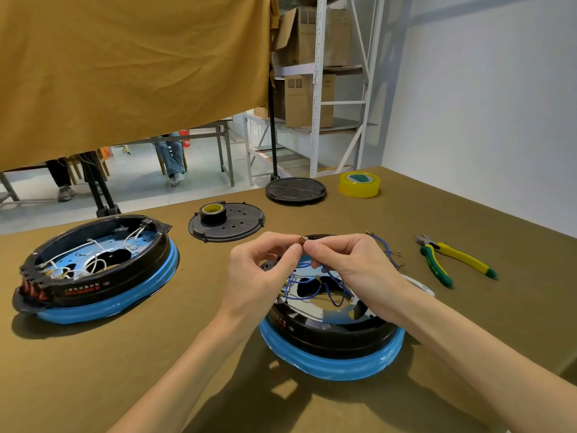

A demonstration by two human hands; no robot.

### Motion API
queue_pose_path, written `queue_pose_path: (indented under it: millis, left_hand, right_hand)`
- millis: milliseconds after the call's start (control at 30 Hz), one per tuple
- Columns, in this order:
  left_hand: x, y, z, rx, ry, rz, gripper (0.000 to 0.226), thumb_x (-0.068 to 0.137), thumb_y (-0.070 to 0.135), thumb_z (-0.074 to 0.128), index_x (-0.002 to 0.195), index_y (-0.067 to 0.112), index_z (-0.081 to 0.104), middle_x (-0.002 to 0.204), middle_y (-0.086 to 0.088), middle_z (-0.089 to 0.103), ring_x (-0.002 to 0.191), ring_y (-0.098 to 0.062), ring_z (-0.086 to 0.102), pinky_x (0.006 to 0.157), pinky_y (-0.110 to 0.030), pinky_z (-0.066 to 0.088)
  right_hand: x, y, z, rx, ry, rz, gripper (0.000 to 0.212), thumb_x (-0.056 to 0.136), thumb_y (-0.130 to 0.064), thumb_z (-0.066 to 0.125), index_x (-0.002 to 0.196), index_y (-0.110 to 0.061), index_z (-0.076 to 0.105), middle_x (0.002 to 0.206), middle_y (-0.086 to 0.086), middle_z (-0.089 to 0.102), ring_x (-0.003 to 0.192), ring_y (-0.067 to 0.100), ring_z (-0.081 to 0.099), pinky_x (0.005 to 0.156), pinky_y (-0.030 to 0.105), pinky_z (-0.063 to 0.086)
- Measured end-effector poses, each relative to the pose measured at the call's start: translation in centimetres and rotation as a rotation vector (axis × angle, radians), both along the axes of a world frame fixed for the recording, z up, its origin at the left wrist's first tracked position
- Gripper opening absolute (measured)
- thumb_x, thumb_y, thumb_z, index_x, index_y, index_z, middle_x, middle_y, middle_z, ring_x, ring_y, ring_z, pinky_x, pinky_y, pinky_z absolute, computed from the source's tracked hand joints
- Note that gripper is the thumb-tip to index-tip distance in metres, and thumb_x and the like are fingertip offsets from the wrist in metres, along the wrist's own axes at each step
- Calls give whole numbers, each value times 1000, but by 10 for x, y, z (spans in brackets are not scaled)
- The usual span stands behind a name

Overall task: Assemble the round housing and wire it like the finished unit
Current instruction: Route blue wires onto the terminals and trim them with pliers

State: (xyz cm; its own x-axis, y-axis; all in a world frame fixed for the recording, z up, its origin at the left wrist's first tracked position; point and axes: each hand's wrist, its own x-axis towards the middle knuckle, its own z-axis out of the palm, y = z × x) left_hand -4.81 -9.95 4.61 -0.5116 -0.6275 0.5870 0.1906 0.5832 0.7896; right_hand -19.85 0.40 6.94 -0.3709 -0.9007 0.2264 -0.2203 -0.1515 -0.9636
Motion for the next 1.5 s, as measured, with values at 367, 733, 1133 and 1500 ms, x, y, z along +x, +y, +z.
queue_pose_path:
  millis: [367, 733, 1133, 1500]
  left_hand:
    - [-3, -7, -8, 42, -51, 29, 10, 93, 17, 72, 99, 22, 79, 94, 8, 76, 95, -14, 70, 80, -23, 55]
    - [-3, -12, -17, -213, -365, 93, 25, 97, 33, 66, 120, 40, 70, 113, 31, 66, 121, 5, 52, 109, -46, 42]
    - [-50, 9, 3, -9, -152, -55, 8, 87, 24, 80, 95, 25, 82, 84, 12, 76, 76, -8, 69, 66, -19, 53]
    - [-61, 0, 28, -100, -166, -185, 7, 95, 16, 71, 96, 18, 77, 82, 6, 76, 77, -13, 74, 76, -24, 60]
  right_hand:
    - [-16, 5, -6, 30, 71, 31, 12, 91, -22, 76, 100, -17, 82, 83, 3, 78, 78, 6, 71, 71, 14, 52]
    - [-70, 5, 3, 91, 33, -292, 9, 95, -17, 72, 97, -10, 77, 83, 6, 79, 70, 12, 65, 68, 26, 53]
    - [-63, 22, -8, 1, 229, -55, 15, 88, -17, 79, 102, -11, 82, 91, 3, 80, 89, 23, 74, 75, 21, 57]
    - [-88, 3, -34, 177, 548, -637, 28, 105, -22, 51, 130, -17, 64, 121, 1, 59, 109, 15, 58, 94, 27, 45]
